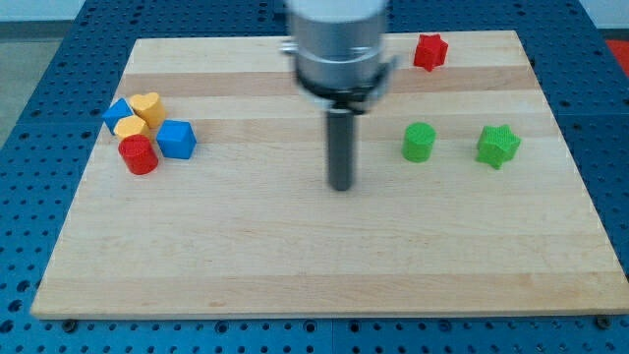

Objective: Move the green circle into the blue cube

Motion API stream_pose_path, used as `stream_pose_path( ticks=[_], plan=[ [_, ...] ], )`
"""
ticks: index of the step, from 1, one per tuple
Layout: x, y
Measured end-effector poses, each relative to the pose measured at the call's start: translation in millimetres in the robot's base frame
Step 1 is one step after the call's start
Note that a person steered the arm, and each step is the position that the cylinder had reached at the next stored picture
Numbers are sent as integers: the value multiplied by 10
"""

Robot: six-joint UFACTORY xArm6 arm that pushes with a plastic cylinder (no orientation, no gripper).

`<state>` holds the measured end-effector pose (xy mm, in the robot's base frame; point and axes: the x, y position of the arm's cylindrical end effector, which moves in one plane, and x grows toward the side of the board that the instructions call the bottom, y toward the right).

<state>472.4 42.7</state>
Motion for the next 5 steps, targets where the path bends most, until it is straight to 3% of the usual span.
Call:
stream_pose_path(
  ticks=[2, 3, 4, 5],
  plan=[
    [44, 1656],
    [-143, 2439],
    [-306, 2309],
    [-323, 1753]
  ],
)
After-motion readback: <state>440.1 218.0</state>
